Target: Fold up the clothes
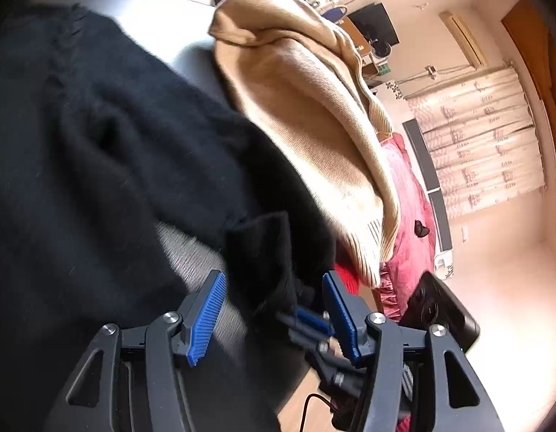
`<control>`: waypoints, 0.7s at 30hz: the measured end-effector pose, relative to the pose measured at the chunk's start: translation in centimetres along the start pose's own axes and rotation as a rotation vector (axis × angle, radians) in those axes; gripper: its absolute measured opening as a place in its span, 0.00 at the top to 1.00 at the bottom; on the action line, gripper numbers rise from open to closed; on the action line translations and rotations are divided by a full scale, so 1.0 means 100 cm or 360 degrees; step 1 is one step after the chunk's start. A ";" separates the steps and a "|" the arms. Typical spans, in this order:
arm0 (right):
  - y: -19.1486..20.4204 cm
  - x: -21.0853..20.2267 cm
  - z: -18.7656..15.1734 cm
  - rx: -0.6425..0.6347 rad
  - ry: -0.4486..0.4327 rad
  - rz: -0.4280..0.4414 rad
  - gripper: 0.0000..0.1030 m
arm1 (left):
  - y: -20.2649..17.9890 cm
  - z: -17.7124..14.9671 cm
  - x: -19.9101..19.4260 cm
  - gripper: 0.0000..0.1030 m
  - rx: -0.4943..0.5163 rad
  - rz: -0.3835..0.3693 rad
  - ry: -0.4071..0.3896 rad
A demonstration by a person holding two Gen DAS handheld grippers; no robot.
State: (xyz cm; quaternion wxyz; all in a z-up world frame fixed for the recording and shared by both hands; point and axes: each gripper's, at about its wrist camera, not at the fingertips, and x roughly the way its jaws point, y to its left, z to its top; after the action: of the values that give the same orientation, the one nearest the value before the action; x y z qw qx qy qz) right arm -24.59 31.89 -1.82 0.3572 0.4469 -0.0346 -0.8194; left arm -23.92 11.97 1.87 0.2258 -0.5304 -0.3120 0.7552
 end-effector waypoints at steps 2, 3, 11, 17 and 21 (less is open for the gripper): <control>0.003 -0.001 0.001 -0.0029 -0.0002 -0.0002 0.79 | -0.010 0.007 0.010 0.44 0.0045 0.0030 0.0048; 0.005 -0.001 0.002 -0.0044 -0.0004 -0.0003 0.78 | -0.015 0.010 0.015 0.44 0.0068 0.0045 0.0072; 0.020 -0.002 0.000 -0.0144 -0.0018 -0.0010 0.46 | -0.020 0.010 0.047 0.86 0.0074 0.0251 0.0223; 0.012 -0.025 0.005 -0.0050 -0.0086 0.0007 0.32 | -0.028 0.008 0.008 0.96 0.0063 0.0224 -0.0032; 0.004 -0.050 0.004 0.0062 -0.0158 0.0052 0.23 | -0.044 0.015 -0.042 0.96 0.0084 0.0160 -0.0258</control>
State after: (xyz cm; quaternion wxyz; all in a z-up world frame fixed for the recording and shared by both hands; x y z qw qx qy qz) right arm -22.92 34.55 2.09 0.3596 0.4120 -0.0756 -0.8338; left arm -23.92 11.91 8.11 0.1755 -0.4764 -0.2823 0.8140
